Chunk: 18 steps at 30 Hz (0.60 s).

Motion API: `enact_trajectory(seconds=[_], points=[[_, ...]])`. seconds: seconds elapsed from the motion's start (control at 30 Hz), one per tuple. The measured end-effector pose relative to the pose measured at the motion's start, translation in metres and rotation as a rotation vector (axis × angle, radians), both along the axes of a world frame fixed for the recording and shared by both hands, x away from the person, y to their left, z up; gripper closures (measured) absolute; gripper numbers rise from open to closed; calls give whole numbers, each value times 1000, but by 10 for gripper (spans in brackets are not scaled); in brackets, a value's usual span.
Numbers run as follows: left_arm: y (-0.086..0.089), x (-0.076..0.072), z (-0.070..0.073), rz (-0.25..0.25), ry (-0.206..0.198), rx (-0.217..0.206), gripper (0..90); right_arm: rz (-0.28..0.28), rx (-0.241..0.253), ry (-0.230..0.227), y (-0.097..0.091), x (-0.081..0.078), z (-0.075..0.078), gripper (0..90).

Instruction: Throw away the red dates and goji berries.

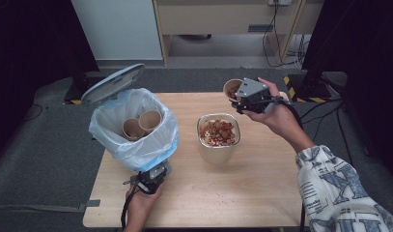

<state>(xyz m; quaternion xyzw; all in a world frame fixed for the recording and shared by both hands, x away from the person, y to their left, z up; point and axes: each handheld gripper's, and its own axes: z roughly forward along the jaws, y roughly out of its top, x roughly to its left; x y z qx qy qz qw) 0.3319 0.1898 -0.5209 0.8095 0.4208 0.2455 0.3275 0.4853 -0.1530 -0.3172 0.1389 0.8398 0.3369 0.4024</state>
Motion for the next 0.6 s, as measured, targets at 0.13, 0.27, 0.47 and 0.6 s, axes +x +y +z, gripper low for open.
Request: enact_trajectory(seconds=[0.13,0.27,0.47,0.6], points=[[0,0,0,-1,-1,1,893,3,-18,-12,3,-4,1,367],[-1,0,0,1,-2,-1,893,8,-29,-23,7,-7,2,367],[-1,0,0,1,-2,0,893,18,-49,-38,13,-10,6,368],[-1,0,0,0,-2,1,893,21,-55,-40,15,-10,7,368]])
